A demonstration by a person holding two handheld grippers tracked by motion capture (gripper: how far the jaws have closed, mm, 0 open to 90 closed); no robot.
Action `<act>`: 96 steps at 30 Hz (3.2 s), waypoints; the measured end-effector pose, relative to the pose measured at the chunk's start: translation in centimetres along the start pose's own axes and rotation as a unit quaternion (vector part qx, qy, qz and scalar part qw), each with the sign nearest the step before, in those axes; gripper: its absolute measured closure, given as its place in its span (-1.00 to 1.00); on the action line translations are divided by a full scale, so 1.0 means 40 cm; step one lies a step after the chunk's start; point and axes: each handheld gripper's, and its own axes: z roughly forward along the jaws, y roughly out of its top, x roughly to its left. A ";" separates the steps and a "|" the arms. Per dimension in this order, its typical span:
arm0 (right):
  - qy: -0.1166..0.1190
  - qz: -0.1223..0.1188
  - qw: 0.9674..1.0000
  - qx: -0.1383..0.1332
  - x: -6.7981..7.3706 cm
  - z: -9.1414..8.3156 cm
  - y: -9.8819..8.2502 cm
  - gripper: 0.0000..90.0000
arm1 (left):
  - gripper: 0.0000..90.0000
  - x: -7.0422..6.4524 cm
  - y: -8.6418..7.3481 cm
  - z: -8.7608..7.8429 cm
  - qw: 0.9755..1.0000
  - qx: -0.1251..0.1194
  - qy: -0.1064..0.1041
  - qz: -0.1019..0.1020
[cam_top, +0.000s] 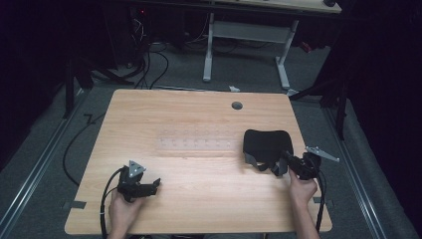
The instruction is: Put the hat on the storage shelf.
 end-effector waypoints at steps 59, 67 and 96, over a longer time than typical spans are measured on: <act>0.138 -0.084 0.987 0.025 0.226 -0.112 -0.042 0.82 | -0.72 -0.060 -0.011 -0.048 0.996 0.011 -0.072 0.047; 0.154 -0.092 0.983 0.031 0.257 -0.099 -0.044 0.82 | -0.75 -0.098 -0.016 -0.061 0.993 0.018 -0.102 0.057; 0.214 -0.114 0.966 0.087 0.384 -0.009 -0.057 0.81 | -0.88 -0.220 -0.019 -0.088 0.978 0.020 -0.184 0.095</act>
